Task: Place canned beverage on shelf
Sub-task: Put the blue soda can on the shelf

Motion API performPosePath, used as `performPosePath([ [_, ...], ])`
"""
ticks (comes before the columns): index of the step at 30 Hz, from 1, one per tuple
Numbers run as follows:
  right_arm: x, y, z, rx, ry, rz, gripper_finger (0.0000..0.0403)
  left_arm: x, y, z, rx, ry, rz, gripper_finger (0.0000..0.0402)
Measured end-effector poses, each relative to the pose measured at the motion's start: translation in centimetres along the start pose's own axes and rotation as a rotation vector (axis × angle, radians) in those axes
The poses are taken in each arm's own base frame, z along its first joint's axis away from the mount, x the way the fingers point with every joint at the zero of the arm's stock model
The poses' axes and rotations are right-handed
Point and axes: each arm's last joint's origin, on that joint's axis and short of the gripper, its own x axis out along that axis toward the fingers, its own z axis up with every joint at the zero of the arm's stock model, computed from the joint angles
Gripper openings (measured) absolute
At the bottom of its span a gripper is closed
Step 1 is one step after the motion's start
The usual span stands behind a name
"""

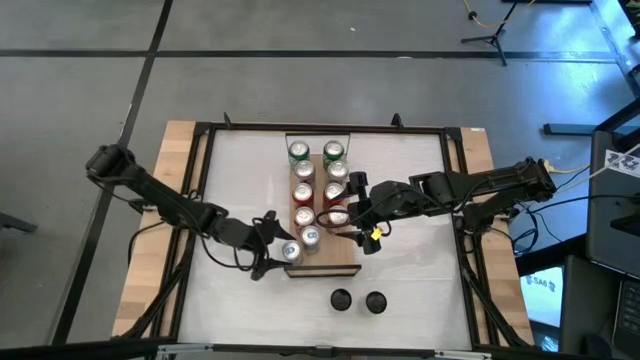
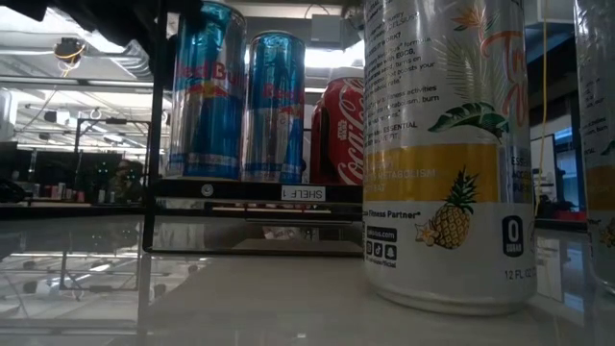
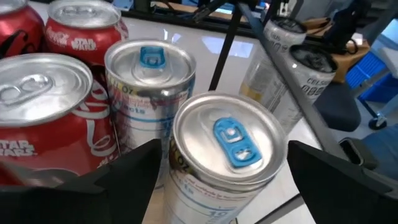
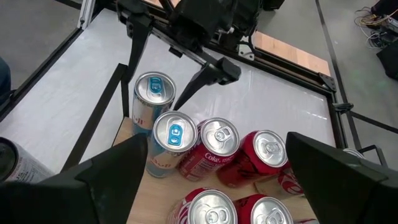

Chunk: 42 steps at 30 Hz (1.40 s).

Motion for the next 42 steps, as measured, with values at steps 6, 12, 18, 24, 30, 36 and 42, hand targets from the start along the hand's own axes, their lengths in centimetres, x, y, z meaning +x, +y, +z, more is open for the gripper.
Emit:
performPosePath([
  [6,0.0,0.0,0.0,0.000,0.000,0.000,0.0376,-0.4,-0.1,0.4,-0.006,-0.022,-0.012,0.0343],
  [12,0.0,0.0,0.0,0.000,0.000,0.000,0.0376,-0.7,0.0,0.7,0.016,-0.042,0.001,0.0343],
  [18,0.0,0.0,0.0,0.000,0.000,-0.001,0.0376,-2.0,0.0,1.7,0.053,-0.094,-0.011,0.0343],
  [24,0.0,0.0,0.0,0.000,0.000,-0.005,0.0376,-4.8,0.4,2.5,0.042,-0.095,-0.008,0.0343],
  [30,0.0,0.0,0.0,0.000,0.000,-0.004,0.0376,-7.3,0.9,2.6,-0.071,-0.070,-0.018,0.0343],
  [36,0.0,0.0,0.0,0.000,0.000,-0.004,0.0376,-7.6,0.3,2.1,-0.237,-0.029,-0.052,0.0343],
  [42,0.0,0.0,0.0,0.000,0.000,-0.004,0.0376,-7.6,0.2,-0.6,-0.308,0.199,0.055,0.0326],
])
